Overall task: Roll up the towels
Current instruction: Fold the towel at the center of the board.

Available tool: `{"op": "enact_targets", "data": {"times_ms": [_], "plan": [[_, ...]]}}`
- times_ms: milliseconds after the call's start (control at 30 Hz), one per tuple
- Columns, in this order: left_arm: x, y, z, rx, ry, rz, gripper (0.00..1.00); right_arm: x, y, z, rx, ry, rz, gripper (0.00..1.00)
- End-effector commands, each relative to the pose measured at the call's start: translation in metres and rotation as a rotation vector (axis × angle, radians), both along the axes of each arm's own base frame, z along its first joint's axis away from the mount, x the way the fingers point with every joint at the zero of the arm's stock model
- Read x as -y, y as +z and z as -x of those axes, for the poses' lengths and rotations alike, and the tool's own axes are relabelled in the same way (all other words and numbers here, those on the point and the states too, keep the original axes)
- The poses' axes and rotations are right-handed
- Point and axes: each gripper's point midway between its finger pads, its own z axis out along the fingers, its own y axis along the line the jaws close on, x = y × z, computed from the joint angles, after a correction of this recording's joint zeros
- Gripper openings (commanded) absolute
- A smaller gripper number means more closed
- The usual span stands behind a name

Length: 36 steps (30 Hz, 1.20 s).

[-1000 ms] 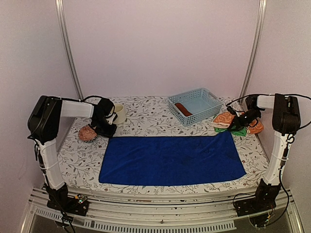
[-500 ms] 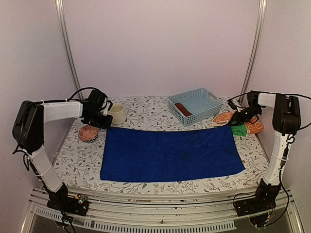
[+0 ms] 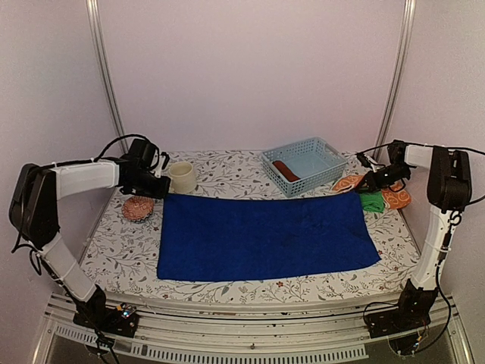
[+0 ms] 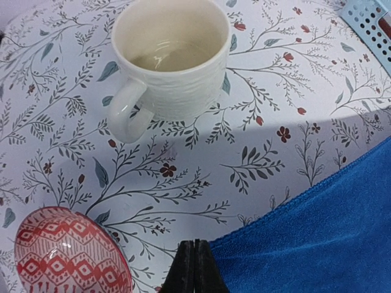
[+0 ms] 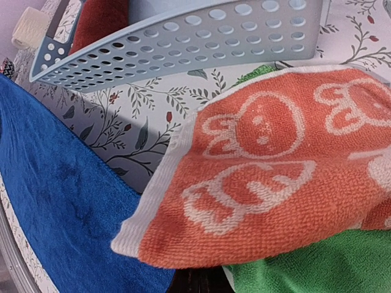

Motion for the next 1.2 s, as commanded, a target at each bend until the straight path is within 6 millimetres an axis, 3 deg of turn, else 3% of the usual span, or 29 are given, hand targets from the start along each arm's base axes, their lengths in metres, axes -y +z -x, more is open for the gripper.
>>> {"op": "enact_targets", "data": {"times_ms": [0, 267, 533, 700, 900, 1167], "plan": [[0.001, 0.014, 0.009, 0.027, -0.001, 0.064, 0.00, -0.004, 0.031, 0.012, 0.090, 0.042, -0.006, 0.03], [0.009, 0.005, 0.041, -0.048, -0.028, 0.140, 0.00, -0.011, 0.044, 0.046, 0.114, 0.075, -0.033, 0.03], [0.002, 0.004, 0.065, -0.081, -0.014, 0.147, 0.00, 0.000, 0.031, 0.074, 0.082, 0.073, 0.002, 0.03], [-0.001, 0.003, 0.079, -0.100, -0.008, 0.156, 0.00, 0.012, 0.035, 0.087, 0.078, 0.056, -0.013, 0.03], [0.002, -0.003, 0.094, -0.138, -0.010, 0.190, 0.00, 0.013, 0.038, 0.097, 0.088, 0.067, -0.016, 0.03], [0.001, -0.008, 0.108, -0.163, -0.013, 0.201, 0.00, 0.006, 0.033, 0.130, 0.058, 0.085, -0.041, 0.03]]}}
